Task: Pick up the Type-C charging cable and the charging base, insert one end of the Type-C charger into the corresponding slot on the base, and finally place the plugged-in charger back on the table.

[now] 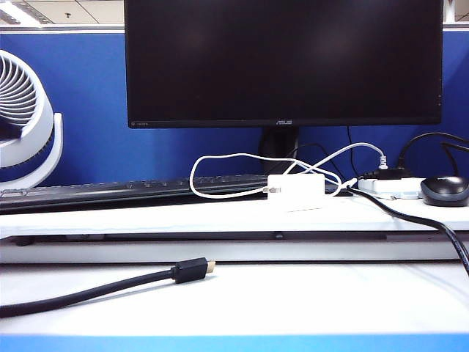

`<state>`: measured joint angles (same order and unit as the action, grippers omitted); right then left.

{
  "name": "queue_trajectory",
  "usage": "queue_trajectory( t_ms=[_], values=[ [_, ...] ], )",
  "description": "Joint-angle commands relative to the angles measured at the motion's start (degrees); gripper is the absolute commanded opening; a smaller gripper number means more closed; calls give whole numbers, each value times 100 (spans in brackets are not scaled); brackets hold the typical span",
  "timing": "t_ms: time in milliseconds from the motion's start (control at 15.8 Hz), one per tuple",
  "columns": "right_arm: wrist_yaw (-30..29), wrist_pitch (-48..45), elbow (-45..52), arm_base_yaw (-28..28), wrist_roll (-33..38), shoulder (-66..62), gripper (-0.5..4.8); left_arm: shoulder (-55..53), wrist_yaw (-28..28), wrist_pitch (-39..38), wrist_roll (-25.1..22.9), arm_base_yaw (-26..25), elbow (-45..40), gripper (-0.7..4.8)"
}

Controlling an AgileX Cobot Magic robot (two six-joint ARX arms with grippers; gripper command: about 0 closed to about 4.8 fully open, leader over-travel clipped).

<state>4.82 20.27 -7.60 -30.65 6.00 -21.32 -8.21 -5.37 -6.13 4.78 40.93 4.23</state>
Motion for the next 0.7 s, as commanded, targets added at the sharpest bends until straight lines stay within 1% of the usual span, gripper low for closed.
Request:
queue_trajectory(
  t_ms=[63,127,190,253,317,443,507,570,633,697],
  values=[
    [0,-83,-24,-2,-11,2,-1,284,31,369,-4,-83,-317,-6],
    [15,-83,-24,-2,-9,4,-1,841,201,-31,-4,-715,-378,-6],
    [2,-81,-24,-9,-9,24,-1,817,310,-417,9,-2065,-376,-6],
    [4,-79,-24,-7,-9,24,-1,817,302,-415,-61,-2345,-376,-6],
    [7,-81,-24,-9,-9,24,-1,817,306,-417,-262,-2632,-376,-6],
    [7,-79,-24,-7,-9,24,-1,817,310,-417,-422,-3023,-376,-6],
    [9,-79,-24,-9,-9,24,-1,817,402,-422,-479,-3206,-376,-6],
    [4,-81,-24,-9,-9,24,-1,817,656,-420,-592,-3355,-376,-6],
    [4,-79,-24,-9,-9,24,-1,817,992,-411,-601,-3434,-376,-6],
    [7,-81,-24,-9,-9,24,-1,817,1193,-407,-579,-3451,-376,-6]
  ],
)
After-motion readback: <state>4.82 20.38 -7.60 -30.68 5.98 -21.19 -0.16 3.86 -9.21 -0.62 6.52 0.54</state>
